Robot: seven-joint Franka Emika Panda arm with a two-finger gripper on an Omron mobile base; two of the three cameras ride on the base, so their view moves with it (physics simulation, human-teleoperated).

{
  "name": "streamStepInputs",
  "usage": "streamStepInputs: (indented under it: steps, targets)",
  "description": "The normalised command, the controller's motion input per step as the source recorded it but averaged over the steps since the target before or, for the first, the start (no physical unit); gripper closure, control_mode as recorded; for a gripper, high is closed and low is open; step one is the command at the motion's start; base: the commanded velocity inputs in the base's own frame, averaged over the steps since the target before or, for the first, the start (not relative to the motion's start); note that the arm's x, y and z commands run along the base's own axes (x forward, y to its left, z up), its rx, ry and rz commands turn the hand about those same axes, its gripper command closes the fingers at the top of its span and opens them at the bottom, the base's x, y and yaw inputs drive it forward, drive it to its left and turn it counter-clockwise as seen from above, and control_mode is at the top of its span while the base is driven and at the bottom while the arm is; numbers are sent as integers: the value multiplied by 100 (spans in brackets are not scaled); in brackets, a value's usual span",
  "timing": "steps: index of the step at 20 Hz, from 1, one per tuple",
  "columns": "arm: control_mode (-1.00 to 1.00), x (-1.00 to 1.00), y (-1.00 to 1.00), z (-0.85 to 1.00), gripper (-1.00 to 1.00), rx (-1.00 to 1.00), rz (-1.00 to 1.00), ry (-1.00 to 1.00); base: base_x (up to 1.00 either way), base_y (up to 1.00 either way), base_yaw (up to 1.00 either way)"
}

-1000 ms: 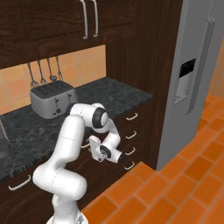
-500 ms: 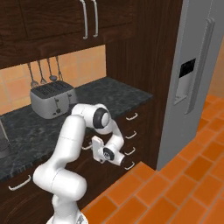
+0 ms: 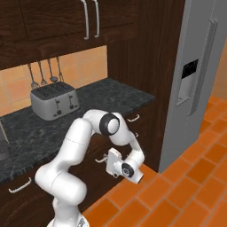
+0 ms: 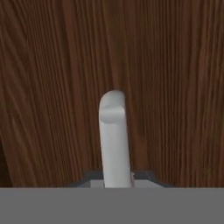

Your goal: Take a straw from the drawer in front and place it inside the glass cup on the dining counter.

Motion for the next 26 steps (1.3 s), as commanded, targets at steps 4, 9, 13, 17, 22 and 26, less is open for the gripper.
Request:
streamStepInputs:
  steps: [4, 9, 13, 17, 22, 26]
  targets:
    - [-100, -74, -100, 0, 100, 11, 0, 2, 0, 0, 0]
    - [-100, -46, -60, -8, -100, 3, 0, 4, 0, 0, 0]
    - [-100, -13, -3, -13, -100, -10, 0, 6, 0, 0, 0]
    - [-100, -44, -41, 35, -100, 0, 0, -3, 0, 0, 0]
    - [-100, -16, -27, 73, -100, -10, 0, 0, 0, 0, 0]
    - [-100, -8, 2, 83, -100, -24, 0, -7, 0, 0, 0]
